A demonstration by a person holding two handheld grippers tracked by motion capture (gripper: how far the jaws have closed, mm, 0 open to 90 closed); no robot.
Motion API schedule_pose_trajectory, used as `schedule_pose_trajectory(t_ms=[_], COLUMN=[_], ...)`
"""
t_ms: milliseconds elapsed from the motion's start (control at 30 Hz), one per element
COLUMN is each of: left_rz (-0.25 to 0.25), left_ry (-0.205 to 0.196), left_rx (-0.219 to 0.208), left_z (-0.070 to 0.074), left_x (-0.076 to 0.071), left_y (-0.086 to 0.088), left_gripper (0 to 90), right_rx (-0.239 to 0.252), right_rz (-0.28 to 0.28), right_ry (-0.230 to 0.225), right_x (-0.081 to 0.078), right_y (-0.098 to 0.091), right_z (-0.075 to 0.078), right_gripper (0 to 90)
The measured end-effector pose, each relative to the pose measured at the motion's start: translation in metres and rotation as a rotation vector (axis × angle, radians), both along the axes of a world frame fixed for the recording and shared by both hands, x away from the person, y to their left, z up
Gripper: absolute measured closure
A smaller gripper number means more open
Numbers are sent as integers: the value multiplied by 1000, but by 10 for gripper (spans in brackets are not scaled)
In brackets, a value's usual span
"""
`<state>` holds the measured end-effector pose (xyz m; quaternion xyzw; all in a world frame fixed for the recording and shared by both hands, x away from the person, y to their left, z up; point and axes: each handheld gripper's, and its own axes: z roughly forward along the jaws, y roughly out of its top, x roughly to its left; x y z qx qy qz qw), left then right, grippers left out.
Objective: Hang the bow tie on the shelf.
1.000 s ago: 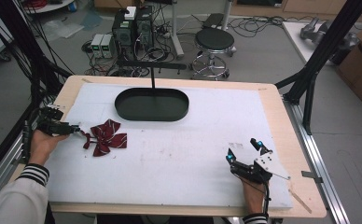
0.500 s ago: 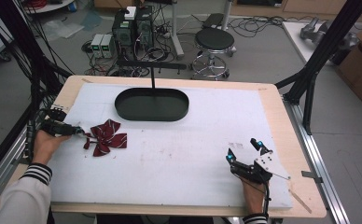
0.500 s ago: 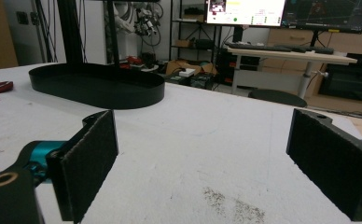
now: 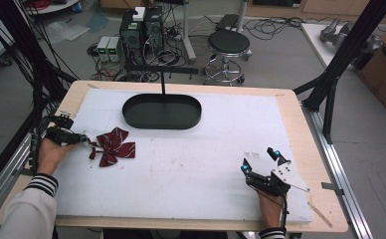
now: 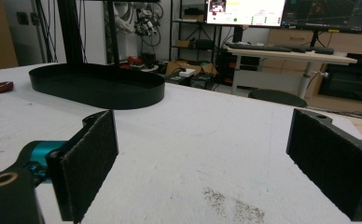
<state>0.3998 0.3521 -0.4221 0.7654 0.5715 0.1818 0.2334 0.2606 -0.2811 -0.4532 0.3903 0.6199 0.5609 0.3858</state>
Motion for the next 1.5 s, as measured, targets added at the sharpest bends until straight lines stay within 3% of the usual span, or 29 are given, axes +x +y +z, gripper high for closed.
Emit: schedule_pose_trajectory(t_ms=[100,200,367,500,633,1100,1500], left_rz=[-3,-33,-38,-40,-48,-91,-129], left_ry=[-8,-18,-48,-83,-135,-382,-527], left_rx=[5,8,-5,-41,-79,-161,-205], left_z=[-1,-1,2,8,17,57,93], left_x=[-1,-2,-6,-9,-13,-28,-28], left_y=[-1,-2,-3,-1,0,-3,-23], left_gripper=[865,868,869,869,869,870,870], right_rx=[0,0,-4,-4,-3,-4,-2], right_rz=[0,1,0,-2,-2,-2,0], right_ry=[-1,-1,-4,-5,-5,-5,-2], right_x=[0,0,0,0,0,0,0], right_y=[0,0,0,0,0,0,0], right_z=[0,0,0,0,0,0,0], right_gripper=[79,80,79,79,80,80,80])
